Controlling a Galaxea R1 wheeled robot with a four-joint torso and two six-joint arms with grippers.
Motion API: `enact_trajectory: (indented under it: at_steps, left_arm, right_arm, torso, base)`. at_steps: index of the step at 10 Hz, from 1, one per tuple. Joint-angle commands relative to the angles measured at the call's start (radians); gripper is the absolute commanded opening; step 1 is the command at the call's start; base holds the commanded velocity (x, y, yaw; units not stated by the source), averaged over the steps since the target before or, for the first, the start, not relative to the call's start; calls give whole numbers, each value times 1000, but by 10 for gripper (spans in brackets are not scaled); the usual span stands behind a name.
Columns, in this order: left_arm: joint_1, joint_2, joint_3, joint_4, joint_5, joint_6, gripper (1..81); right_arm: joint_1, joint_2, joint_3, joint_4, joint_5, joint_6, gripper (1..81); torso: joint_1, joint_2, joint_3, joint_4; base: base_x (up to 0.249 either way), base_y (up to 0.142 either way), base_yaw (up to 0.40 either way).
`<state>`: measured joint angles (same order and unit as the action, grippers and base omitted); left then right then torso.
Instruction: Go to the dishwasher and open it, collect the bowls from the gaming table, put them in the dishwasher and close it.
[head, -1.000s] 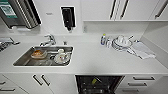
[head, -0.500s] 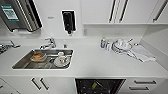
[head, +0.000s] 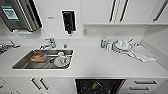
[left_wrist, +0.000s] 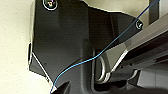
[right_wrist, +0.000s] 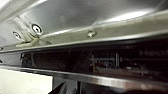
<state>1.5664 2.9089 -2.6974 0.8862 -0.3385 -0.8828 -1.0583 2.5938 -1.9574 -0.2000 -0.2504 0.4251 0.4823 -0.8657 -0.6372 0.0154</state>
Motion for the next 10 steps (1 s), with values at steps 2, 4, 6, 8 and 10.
enact_trajectory:
  at_steps: [2, 4, 6, 8, 10]
  left_arm:
    - [-1, -13, -2, 5, 36, 5, 811]
    - [-1, -16, -2, 4, 36, 4, 811]
    - [-1, -13, -2, 4, 36, 4, 811]
    - [-5, -14, -4, 5, 38, 5, 811]
    - [-15, -11, -4, 4, 41, 10, 811]
  right_arm:
    - [249, -60, 166, 145, 67, -5, 811]
    - [310, -133, 268, 214, 181, 3, 811]
    - [379, -205, 390, 259, 175, 1, 811]
    - [237, -187, 378, 225, 65, -35, 811]
    - [21, -163, 243, 83, 151, -100, 811]
  torso:
    - [0, 0, 0, 0]
    - [0, 0, 0, 0]
    - [0, 0, 0, 0]
    - [0, 0, 0, 0]
    - [1, 0, 0, 0]
  base:
    - [0, 0, 0]
    - [0, 0, 0]
    - [0, 0, 0]
    - [0, 0, 0]
    - [0, 0, 0]
